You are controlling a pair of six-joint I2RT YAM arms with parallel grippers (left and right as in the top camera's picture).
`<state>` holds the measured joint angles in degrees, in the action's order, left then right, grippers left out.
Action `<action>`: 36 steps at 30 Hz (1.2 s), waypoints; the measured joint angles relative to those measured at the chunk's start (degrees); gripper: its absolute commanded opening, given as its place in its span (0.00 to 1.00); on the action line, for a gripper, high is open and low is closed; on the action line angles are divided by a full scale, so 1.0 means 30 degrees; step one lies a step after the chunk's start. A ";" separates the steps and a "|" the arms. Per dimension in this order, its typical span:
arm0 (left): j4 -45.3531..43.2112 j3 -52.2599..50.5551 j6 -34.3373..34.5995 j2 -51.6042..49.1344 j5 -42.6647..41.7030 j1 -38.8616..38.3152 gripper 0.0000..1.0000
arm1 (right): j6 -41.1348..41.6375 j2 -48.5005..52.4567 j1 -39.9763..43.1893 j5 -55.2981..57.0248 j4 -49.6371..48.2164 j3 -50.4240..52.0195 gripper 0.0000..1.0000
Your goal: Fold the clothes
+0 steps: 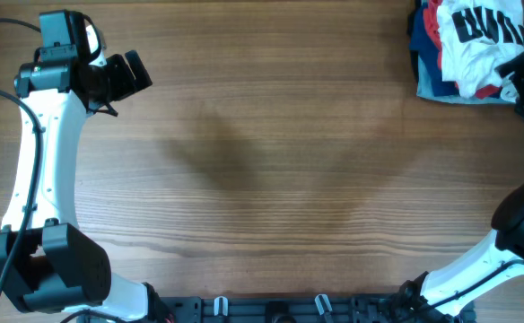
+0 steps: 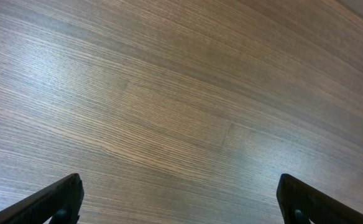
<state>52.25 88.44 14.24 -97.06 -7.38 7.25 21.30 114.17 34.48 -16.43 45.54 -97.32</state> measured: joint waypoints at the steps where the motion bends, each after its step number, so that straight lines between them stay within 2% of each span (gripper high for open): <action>1: 0.0000 0.0000 0.0000 -0.0007 -0.0007 0.0000 1.00 | -0.0459 -0.0095 0.0051 0.0022 0.0240 0.0000 0.87; 5: 0.0000 0.0000 0.0000 -0.0044 -0.0007 0.0000 1.00 | -0.2907 -0.0903 0.0058 -0.0073 0.0408 0.0000 0.58; 7: 0.0000 0.0000 0.0000 -0.0102 0.0000 0.0000 1.00 | -0.3672 -0.1574 -0.0029 -0.0117 -0.0138 0.0000 0.34; 9: 0.0000 0.0000 0.0007 -0.0219 -0.0007 0.0000 1.00 | -0.4452 -0.2295 -0.0160 -0.0160 -0.1231 0.0000 0.19; 11: 0.0000 0.0000 0.0000 -0.0444 -0.0007 0.0000 1.00 | -0.4983 -0.3118 -0.0415 -0.0153 -0.3045 -0.0007 0.11; 13: -0.0029 0.0000 0.0000 -0.0641 -0.0007 0.0000 1.00 | -0.5493 -0.3592 -0.0721 -0.0153 -0.4670 -0.0007 0.11; 14: -0.0044 0.0000 0.0000 -0.0794 -0.0007 0.0000 1.00 | -0.5705 -0.3745 -0.0962 -0.0160 -0.5668 -0.0029 0.15; 15: -0.0058 0.0000 0.0000 -0.0925 0.0000 0.0000 1.00 | -0.5938 -0.3789 -0.1253 -0.0160 -0.6462 -0.0066 0.24; 19: -0.0058 0.0000 0.0000 -0.1224 -0.0007 0.0000 1.00 | -0.6725 -0.3191 -0.2455 -0.0007 -0.9100 -0.0080 0.77; 21: -0.0087 0.0000 0.0000 -0.1239 -0.0007 0.0000 1.00 | -0.6870 -0.2412 -0.2878 0.0291 -1.0207 -0.0080 0.89; 24: -0.0160 0.0000 0.0000 -0.1260 -0.0007 0.0000 1.00 | -0.7344 -0.0648 -0.3184 0.0736 -1.1795 -0.0117 0.99; 31: -0.0350 0.0000 0.0000 -0.1260 0.0000 0.0000 1.00 | -0.7701 0.5224 -0.3140 0.1494 -1.2815 -0.0124 0.99; 36: -0.0357 0.0000 0.0000 -0.1260 -0.0007 0.0000 1.00 | -0.7657 0.5996 -0.3082 0.1107 -1.2262 -0.1049 1.00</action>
<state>51.18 88.44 14.24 -100.84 -7.40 7.25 -1.67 132.16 25.23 -13.10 8.75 -100.47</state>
